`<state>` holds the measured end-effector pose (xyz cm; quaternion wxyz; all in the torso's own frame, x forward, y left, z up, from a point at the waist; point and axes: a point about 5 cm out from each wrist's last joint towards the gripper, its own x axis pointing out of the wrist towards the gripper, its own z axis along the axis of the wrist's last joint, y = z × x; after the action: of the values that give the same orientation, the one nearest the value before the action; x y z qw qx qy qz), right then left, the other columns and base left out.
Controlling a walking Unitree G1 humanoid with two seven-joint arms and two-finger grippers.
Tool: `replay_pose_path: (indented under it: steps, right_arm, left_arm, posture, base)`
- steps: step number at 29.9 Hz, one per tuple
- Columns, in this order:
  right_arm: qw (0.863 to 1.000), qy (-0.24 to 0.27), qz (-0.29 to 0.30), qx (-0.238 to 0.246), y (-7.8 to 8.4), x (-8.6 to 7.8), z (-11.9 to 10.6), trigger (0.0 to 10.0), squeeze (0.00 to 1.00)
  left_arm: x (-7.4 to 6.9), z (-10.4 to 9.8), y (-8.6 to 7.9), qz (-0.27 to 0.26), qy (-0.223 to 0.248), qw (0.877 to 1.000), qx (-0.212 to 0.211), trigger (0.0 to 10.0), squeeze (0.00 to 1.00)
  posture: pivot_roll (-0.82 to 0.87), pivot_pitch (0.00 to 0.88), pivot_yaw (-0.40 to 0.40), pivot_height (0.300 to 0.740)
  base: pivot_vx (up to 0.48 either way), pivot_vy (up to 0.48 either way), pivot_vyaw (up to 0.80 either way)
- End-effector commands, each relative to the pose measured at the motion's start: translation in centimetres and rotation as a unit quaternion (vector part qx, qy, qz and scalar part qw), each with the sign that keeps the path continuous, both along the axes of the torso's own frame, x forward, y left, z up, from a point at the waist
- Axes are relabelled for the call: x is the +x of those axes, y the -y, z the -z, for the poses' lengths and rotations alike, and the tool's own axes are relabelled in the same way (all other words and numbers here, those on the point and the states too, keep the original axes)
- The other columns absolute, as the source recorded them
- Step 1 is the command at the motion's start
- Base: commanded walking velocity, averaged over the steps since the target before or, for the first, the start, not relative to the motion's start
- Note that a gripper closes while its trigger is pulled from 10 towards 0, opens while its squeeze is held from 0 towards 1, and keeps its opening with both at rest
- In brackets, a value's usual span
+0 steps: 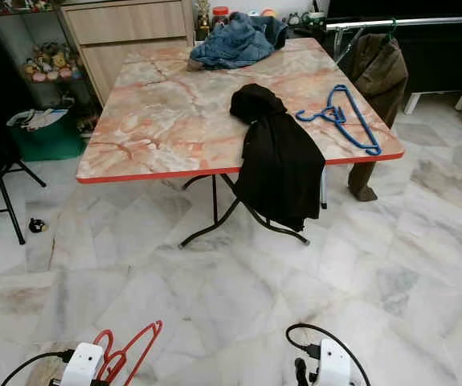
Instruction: Hang hanger
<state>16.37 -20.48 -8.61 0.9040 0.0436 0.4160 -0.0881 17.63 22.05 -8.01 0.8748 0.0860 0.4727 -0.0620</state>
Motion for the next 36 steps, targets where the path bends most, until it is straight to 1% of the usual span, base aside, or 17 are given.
replay_pose_path:
  steps: [1,4,7,10,13,16,21,29,36]
  right_arm:
    - [1.0,-0.008,-0.009,0.0,-0.4,-0.1,0.2,10.0,0.0]
    - [1.0,-0.008,-0.011,-0.004,-0.7,0.0,0.2,10.0,0.0]
    - [0.999,-0.011,-0.037,-0.034,-1.0,0.1,0.2,10.0,0.0]
    - [0.999,-0.008,-0.029,-0.027,-1.1,0.0,0.2,10.0,0.0]
    - [1.0,-0.013,-0.024,-0.016,-1.3,-0.2,0.3,10.0,0.0]
    - [0.998,-0.025,-0.043,-0.025,-1.3,-0.5,0.5,10.0,0.0]
    - [0.999,-0.026,-0.038,-0.024,-1.3,-0.7,0.6,10.0,0.0]
    - [0.998,-0.031,-0.055,-0.024,-1.6,-0.9,0.7,10.0,0.0]
    - [0.999,-0.025,-0.045,-0.016,-1.6,-0.9,0.7,10.0,0.0]
  left_arm:
    - [-0.4,0.2,-0.2,0.01,-0.009,1.0,0.008,10.0,0.0]
    - [-0.4,0.1,-0.2,0.014,-0.009,1.0,0.012,10.0,0.0]
    - [-0.5,0.2,-0.2,0.015,-0.011,1.0,0.013,10.0,0.0]
    - [-0.5,0.2,-0.2,0.017,-0.012,1.0,0.013,10.0,0.0]
    - [-0.5,0.2,-0.3,0.019,-0.012,1.0,0.014,10.0,0.0]
    - [-0.6,0.2,-0.3,0.019,-0.012,1.0,0.014,10.0,0.0]
    - [-0.6,0.2,-0.3,0.022,-0.013,1.0,0.014,10.0,0.0]
    - [-0.8,0.3,-0.1,0.022,-0.014,1.0,0.013,10.0,0.0]
    - [-1.0,0.4,-0.1,0.029,-0.017,0.999,0.013,10.0,0.0]
  posture:
    - [-0.02,0.038,0.035,0.74]
    - [-0.02,0.035,0.035,0.74]
    - [-0.02,0.027,0.037,0.74]
    - [-0.02,0.023,0.038,0.74]
    - [-0.02,0.018,0.038,0.74]
    - [-0.02,0.012,0.036,0.74]
    - [-0.02,0.004,0.037,0.74]
    - [-0.02,0.0,0.03,0.74]
    - [-0.04,0.0,0.036,0.74]
  base:
    - [0.0,0.0,0.0]
    - [0.0,-0.177,0.0]
    - [0.0,-0.301,0.26]
    - [0.0,-0.334,0.79]
    - [0.0,-0.337,0.0]
    - [0.0,-0.339,0.0]
    - [0.0,-0.337,0.0]
    - [0.0,-0.342,0.0]
    - [0.0,-0.353,0.0]
